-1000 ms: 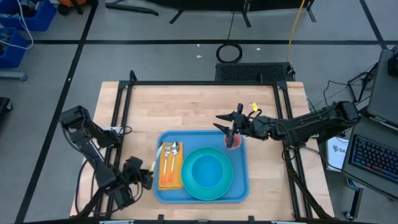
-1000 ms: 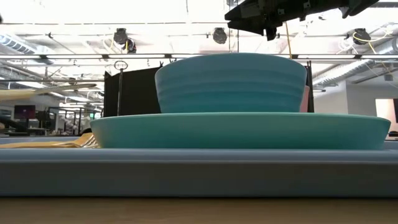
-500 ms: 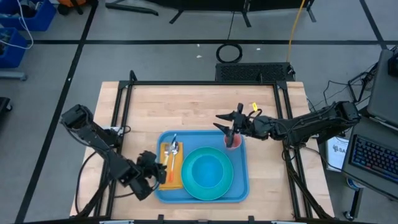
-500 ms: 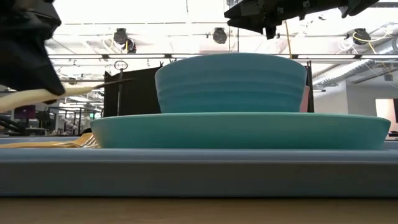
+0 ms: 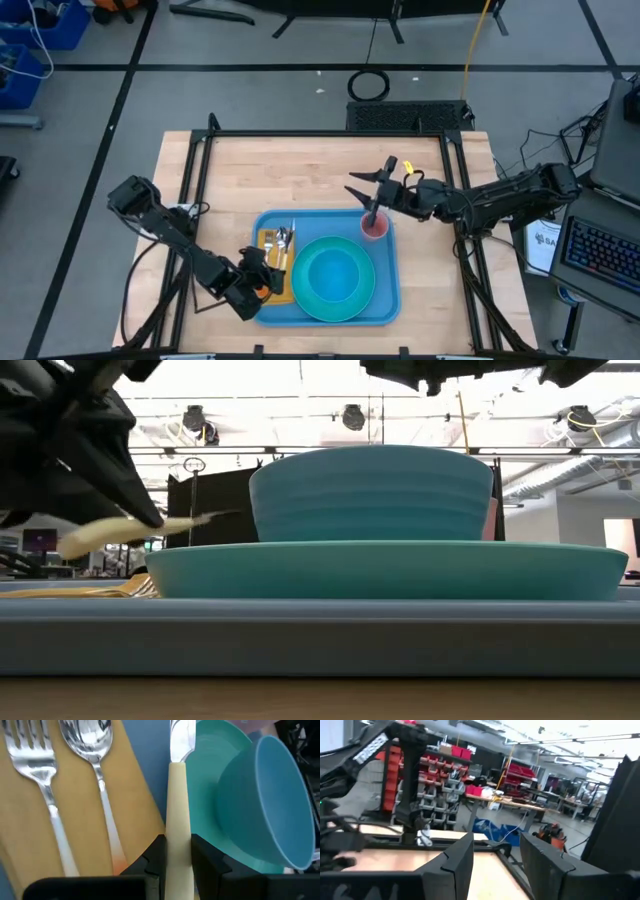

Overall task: Set up tray
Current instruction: Put the yellow knife on top of the yellow napkin in the blue serving tray

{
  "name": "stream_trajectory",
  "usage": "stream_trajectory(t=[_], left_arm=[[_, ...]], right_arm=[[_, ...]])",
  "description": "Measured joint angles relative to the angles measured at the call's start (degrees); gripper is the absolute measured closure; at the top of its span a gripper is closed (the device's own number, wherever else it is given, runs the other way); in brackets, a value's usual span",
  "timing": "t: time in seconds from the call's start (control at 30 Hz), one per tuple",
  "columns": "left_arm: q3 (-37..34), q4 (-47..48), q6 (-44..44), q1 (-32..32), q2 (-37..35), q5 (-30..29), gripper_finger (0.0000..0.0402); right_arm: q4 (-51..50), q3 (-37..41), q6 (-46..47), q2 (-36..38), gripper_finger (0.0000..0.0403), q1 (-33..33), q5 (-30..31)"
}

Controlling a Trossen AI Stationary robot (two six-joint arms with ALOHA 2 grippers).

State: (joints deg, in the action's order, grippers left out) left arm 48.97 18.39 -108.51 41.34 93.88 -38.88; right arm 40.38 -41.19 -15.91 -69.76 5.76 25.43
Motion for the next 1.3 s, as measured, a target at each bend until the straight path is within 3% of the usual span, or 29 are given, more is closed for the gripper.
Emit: stream_trajectory(t=[0.43,0.7,0.83,1.1,1.3], left_arm=[[0.0,-2.32,-9.16,-0.77,6.21,1.82,0.0336],[0.04,-5.1,-9.73,-1.25,6.67,1.66,0.0336],[0.04,-4.46,-10.23,-1.65,6.67,2.08,0.0336],[0.04,-4.35,-9.93,-4.11,6.67,8.84,0.0336],[0.04,-4.39,-9.95,-4.97,6.65,9.29,0.0306]], right_arm=[[9.82,0.0,-6.24,0.02,0.025,-6.46,-0.11],[13.34,0.0,-5.96,0.02,0.025,-9.06,-0.24],[13.86,-0.02,-5.83,0.02,0.025,-9.75,-3.06],[14.25,-0.02,-5.85,0.0,0.025,-9.93,-3.21],[13.76,-0.02,-5.85,0.0,0.025,-9.93,-3.21]])
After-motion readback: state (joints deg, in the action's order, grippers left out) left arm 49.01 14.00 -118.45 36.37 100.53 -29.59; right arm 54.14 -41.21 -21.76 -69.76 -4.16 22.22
